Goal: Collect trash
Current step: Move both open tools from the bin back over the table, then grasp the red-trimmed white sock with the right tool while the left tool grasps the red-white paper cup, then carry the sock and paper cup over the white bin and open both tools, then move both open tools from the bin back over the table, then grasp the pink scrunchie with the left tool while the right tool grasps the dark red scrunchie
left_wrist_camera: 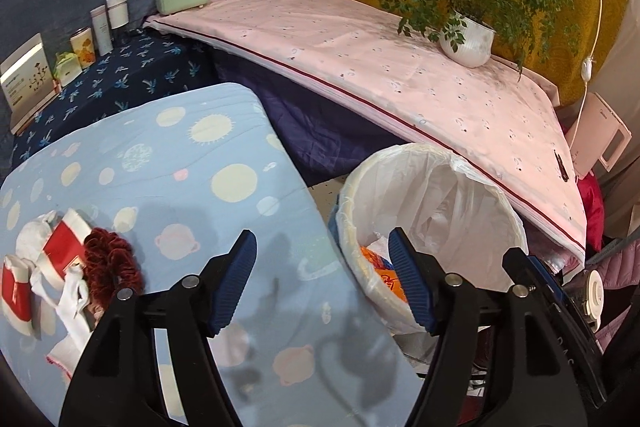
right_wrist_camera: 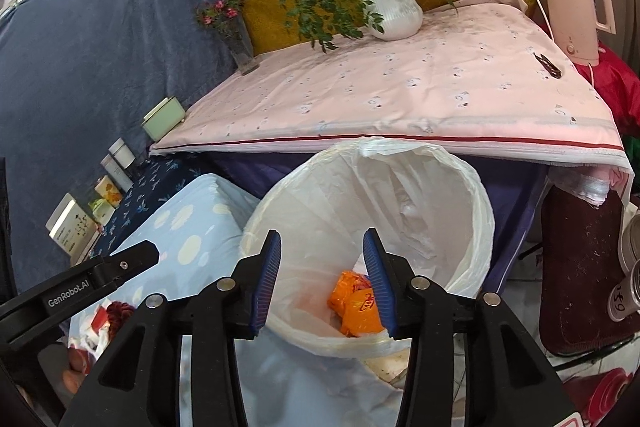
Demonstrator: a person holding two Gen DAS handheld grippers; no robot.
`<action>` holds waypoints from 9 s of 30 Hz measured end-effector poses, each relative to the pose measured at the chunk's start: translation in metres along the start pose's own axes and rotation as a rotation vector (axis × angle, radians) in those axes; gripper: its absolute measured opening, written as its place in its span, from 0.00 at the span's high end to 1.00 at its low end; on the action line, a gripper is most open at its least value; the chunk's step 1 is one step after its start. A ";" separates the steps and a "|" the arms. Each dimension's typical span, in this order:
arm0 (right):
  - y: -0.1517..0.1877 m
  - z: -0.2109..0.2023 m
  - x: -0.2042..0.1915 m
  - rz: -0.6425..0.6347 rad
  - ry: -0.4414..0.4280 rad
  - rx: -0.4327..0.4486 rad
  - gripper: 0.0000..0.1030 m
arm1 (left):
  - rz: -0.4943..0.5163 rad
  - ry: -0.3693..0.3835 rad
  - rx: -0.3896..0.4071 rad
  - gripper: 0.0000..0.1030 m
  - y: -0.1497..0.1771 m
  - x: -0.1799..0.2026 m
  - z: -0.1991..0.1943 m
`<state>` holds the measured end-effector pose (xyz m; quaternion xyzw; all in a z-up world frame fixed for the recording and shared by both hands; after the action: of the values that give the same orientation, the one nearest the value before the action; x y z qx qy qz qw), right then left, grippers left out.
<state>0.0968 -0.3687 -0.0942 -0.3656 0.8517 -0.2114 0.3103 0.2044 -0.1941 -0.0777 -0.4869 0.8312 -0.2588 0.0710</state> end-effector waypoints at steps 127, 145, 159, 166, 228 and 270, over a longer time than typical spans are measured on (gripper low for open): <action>0.032 -0.050 -0.127 -0.255 -0.175 0.007 0.93 | -0.042 -0.019 0.055 0.95 0.045 -0.049 -0.073; -0.003 -0.031 -0.002 -0.050 -0.078 0.024 0.93 | 0.179 0.065 -0.020 0.95 0.020 0.080 -0.011; -0.015 -0.004 0.044 0.031 -0.026 0.006 0.93 | 0.238 0.128 -0.103 0.94 0.012 0.117 0.037; -0.016 0.010 0.048 0.032 -0.019 -0.010 0.93 | 0.169 0.111 -0.113 0.68 0.007 0.104 0.050; 0.034 -0.015 -0.126 -0.260 -0.096 -0.033 0.52 | -0.190 -0.021 0.013 0.44 0.045 -0.098 -0.034; 0.162 0.086 -0.285 -0.604 -0.120 -0.289 0.43 | -0.530 -0.148 -0.054 0.27 0.136 -0.300 -0.033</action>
<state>0.2301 -0.0613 -0.1441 -0.6534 0.7062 -0.1489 0.2283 0.2415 0.1252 -0.1578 -0.7067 0.6740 -0.2097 0.0481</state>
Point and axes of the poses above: each gripper's, at about its wrist camera, not at the fingertips, and z roughly the way its jaws point, x to its right, y to its underside, the point moved 8 cm from there along z, roughly the way its jaws point, and after that the axes turned 11 degrees about -x, right-handed, at the moved point
